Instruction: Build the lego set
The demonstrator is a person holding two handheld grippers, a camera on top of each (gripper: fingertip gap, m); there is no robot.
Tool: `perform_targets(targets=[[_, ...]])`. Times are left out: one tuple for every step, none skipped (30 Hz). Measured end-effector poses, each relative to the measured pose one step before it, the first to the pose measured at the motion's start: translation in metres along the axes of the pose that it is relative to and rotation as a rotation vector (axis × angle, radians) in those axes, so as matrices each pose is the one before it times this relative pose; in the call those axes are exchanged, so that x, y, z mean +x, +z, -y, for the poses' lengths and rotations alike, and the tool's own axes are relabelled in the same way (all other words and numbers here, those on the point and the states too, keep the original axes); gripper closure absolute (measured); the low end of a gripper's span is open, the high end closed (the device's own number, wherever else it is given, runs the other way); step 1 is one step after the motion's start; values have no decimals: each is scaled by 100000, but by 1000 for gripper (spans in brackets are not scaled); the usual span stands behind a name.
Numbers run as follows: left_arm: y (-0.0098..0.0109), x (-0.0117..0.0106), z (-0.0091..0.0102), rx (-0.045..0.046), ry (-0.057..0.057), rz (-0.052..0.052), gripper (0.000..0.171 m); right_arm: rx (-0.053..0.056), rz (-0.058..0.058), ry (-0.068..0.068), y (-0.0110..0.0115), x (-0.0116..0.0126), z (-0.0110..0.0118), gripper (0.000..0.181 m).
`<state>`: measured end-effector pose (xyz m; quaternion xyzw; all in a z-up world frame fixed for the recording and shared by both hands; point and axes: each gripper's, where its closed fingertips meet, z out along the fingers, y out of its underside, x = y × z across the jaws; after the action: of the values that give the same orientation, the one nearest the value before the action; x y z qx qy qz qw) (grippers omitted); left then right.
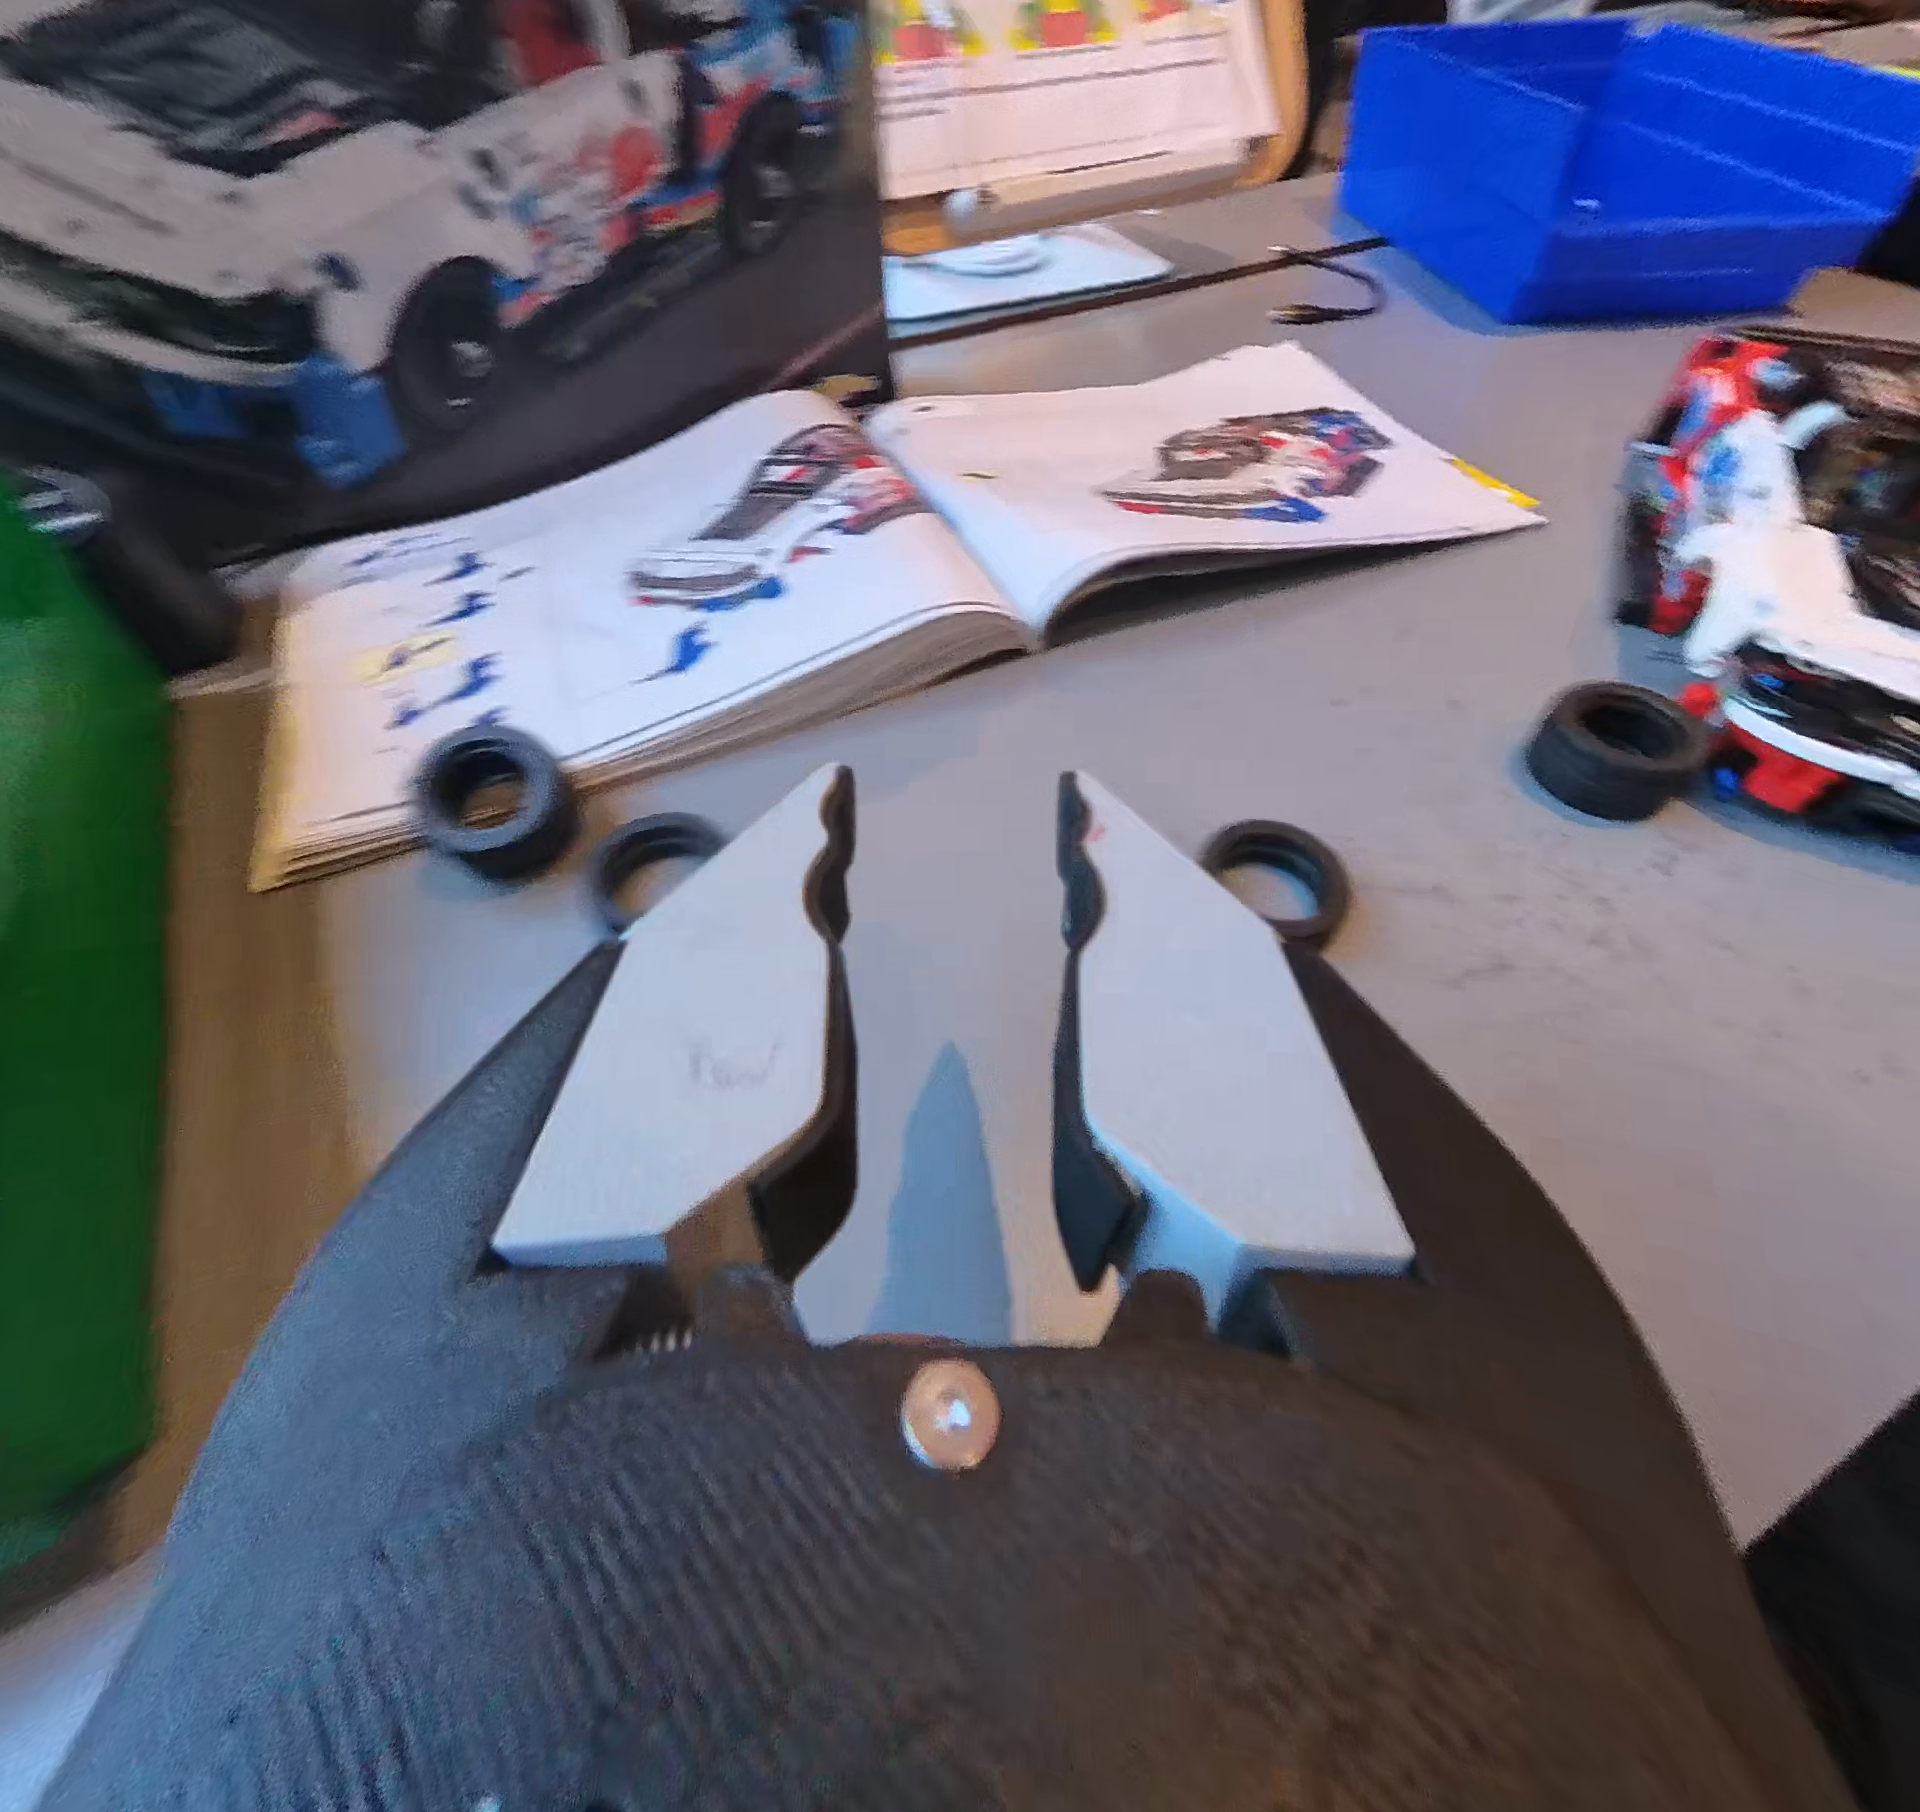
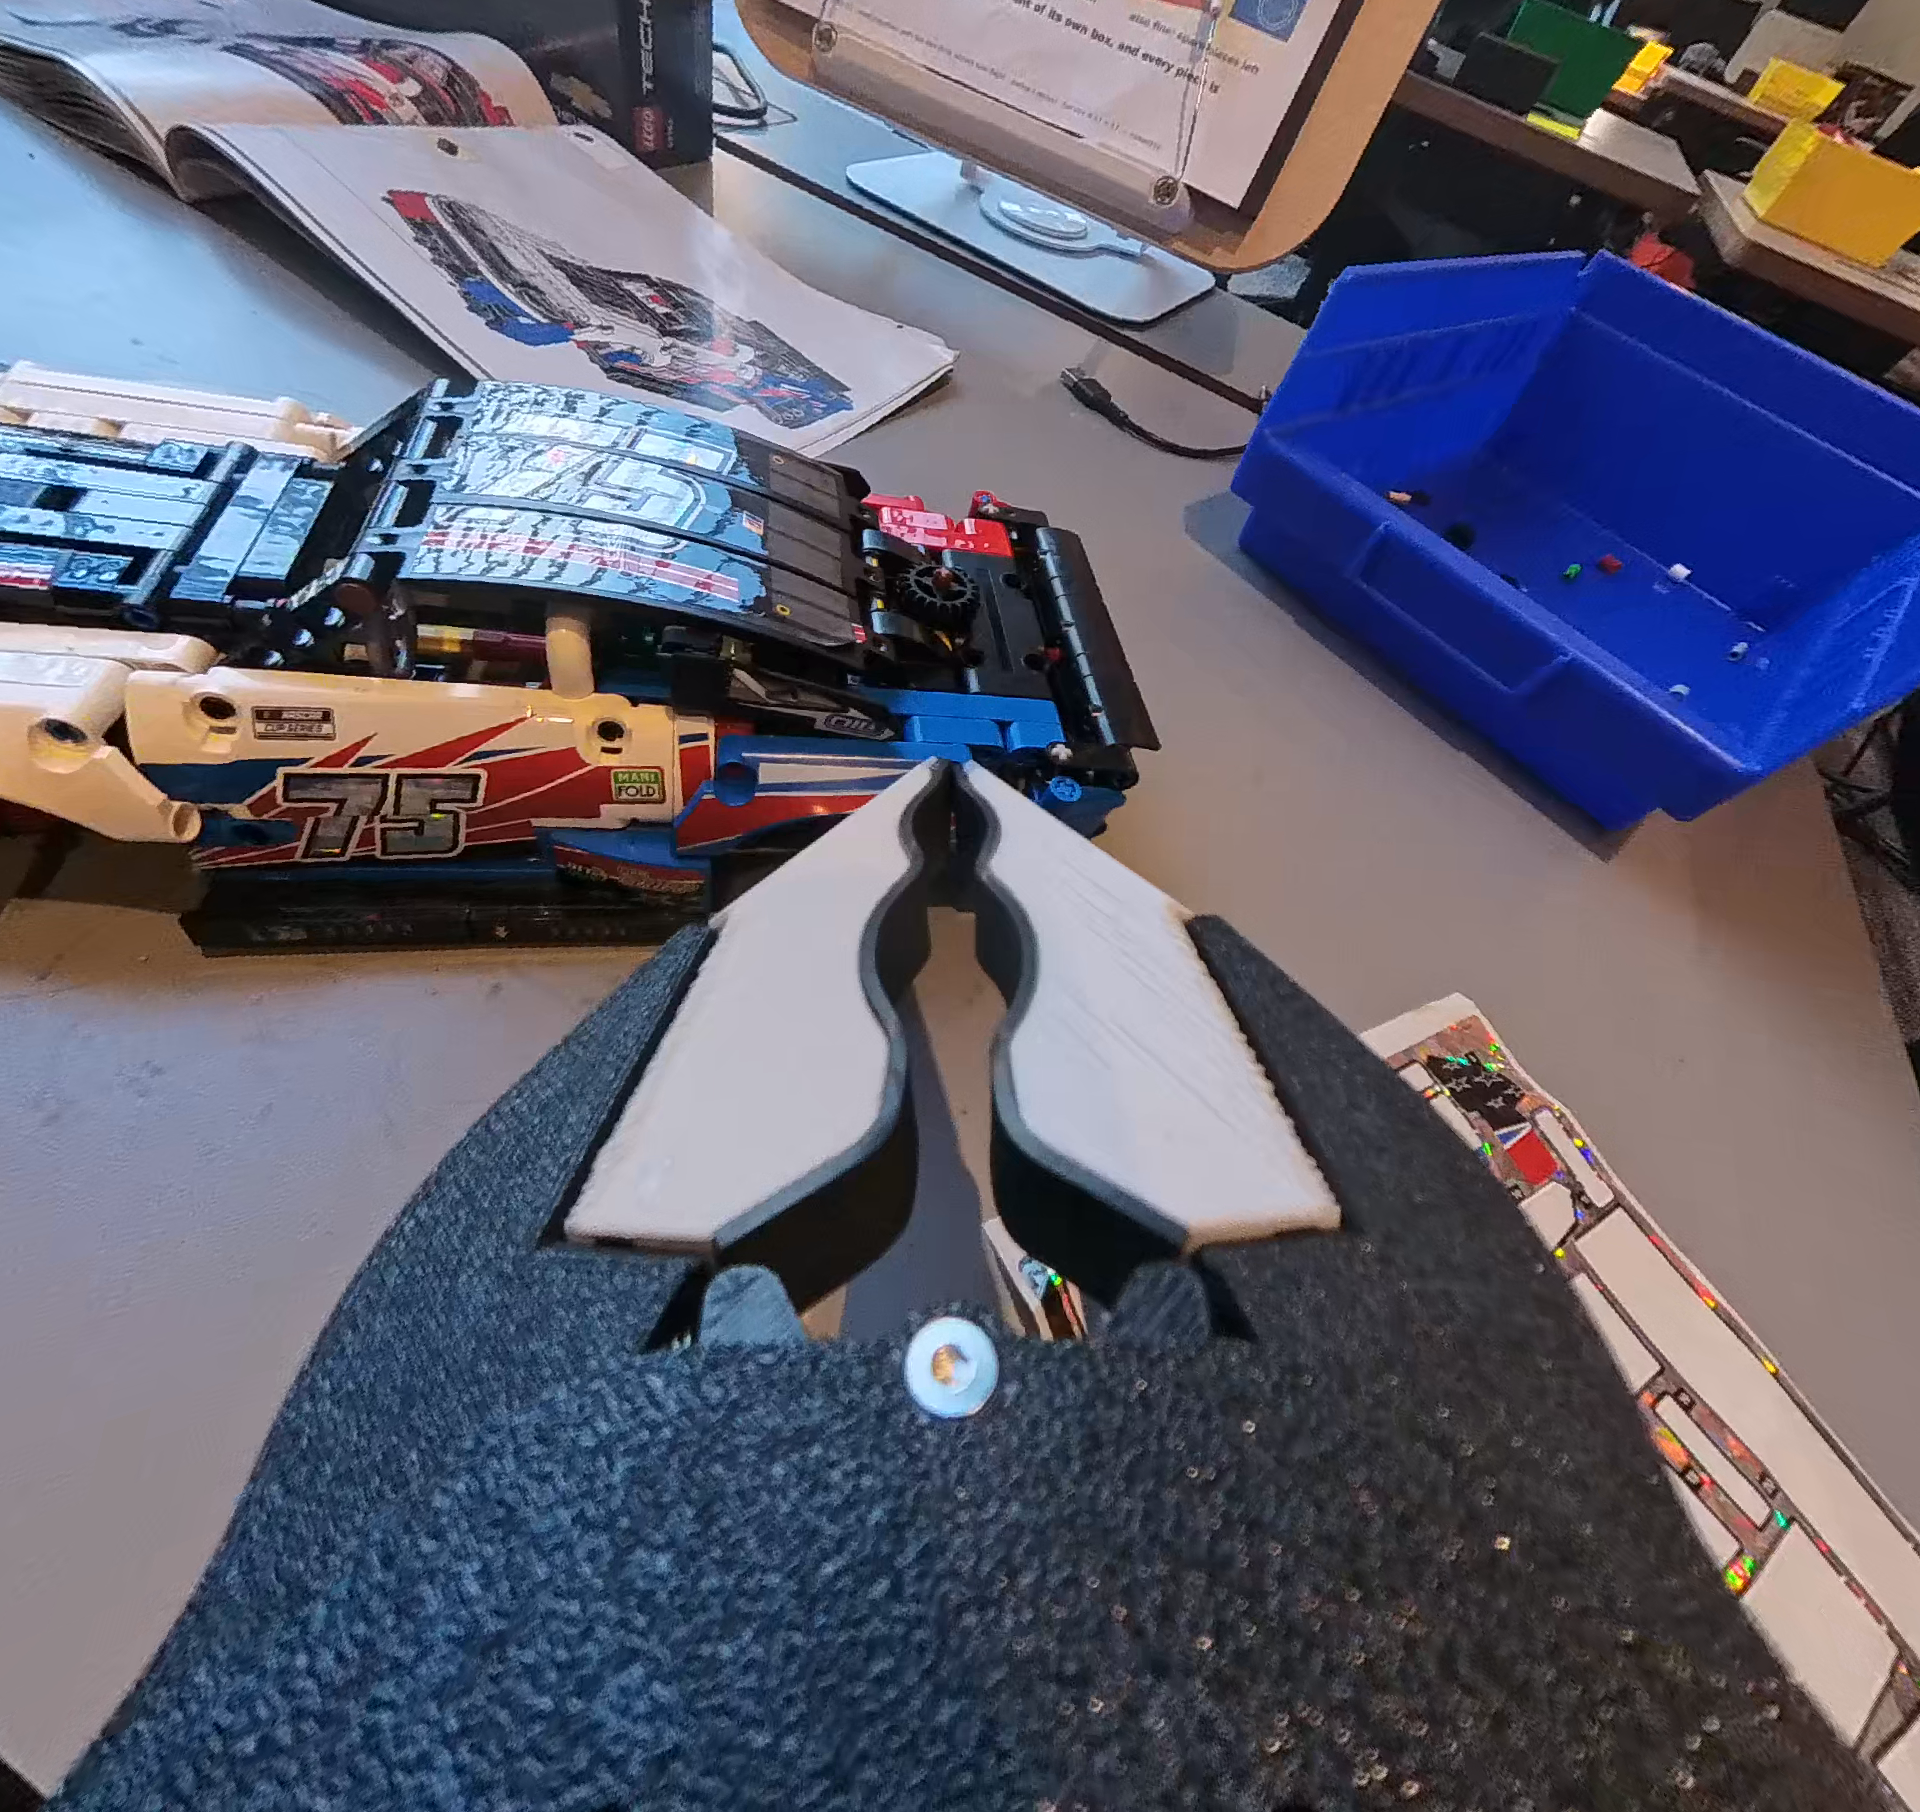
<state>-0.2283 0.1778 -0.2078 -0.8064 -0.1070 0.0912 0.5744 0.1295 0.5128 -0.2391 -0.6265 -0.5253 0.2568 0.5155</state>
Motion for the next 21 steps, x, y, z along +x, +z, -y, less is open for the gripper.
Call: perform_targets(targets=[[-772, -1720, 474, -1698, -1078, 4429, 127, -100, -33, -427, 17, -50, -7, 181], [-860, -2009, 424, -1943, -662, 5442, 120, -290, -163, -513, 20, -44, -33, 181], [-942, -2109, 457, -847, -379, 5538, 119, -389, -191, -578, 46, -38, -44, 181], [-903, -2060, 442, 309, -327, 4860, 119, -410, -194, -589, 44, -48, -55, 181], [-759, -1845, 298, 262, -875, 3511, 117, -367, -46, -561, 38, -56, -44, 181], [-534, -1565, 2, -1084, -1853, 2131, 112, -260, 87, -467, 29, -64, -28, 181], [-251, -1248, -383, -3134, -2154, 1048, 103, -138, 62, -232, 17, -35, -8, 181], [66, -1067, -689, -4637, -1209, 905, 96, -73, 76, 69, 15, -3, -17, 181], [324, -1031, -846, -5058, 119, 1831, 93, -44, 87, 344, -1, 27, -12, 181], [513, -915, -761, -3930, 388, 2150, 90, 12, 70, 533, 2, 50, -2, 181], [597, -519, -534, -2374, 276, 951, 90, 74, 130, 584, -2, 52, 11, 181], [591, -342, -392, -1398, 802, 994, 91, 67, 188, 512, -6, 29, 4, 181], [573, -270, -348, -1094, 1633, 1394, 94, 54, 156, 340, -3, 21, -1, 181], [589, -77, -388, -1391, 1518, 660, 96, 93, 76, 73, -14, -7, 14, 181], [587, 9, -477, -2131, 951, 94, 99, 109, 29, -163, -12, -17, 14, 181], [546, -85, -543, -2759, 778, 447, 113, 58, -42, -267, -3, -27, 8, 181], [470, -126, -493, -2432, 1249, 445, 138, -27, -68, -254, 4, -18, -1, 181], [331, -426, -376, -1644, 532, 2256, 158, -97, -7, -164, 6, -14, -12, 181], [72, -409, -20, 477, 327, 2227, 168, -141, 46, -23, 19, -16, -16, 181], [-79, -38, -69, -90, -224, 431, 168, -163, 56, 126, 21, 14, -18, 181], [-140, -14, -147, -552, 503, 901, 169, -163, 108, 198, 12, 5, -22, 181]])
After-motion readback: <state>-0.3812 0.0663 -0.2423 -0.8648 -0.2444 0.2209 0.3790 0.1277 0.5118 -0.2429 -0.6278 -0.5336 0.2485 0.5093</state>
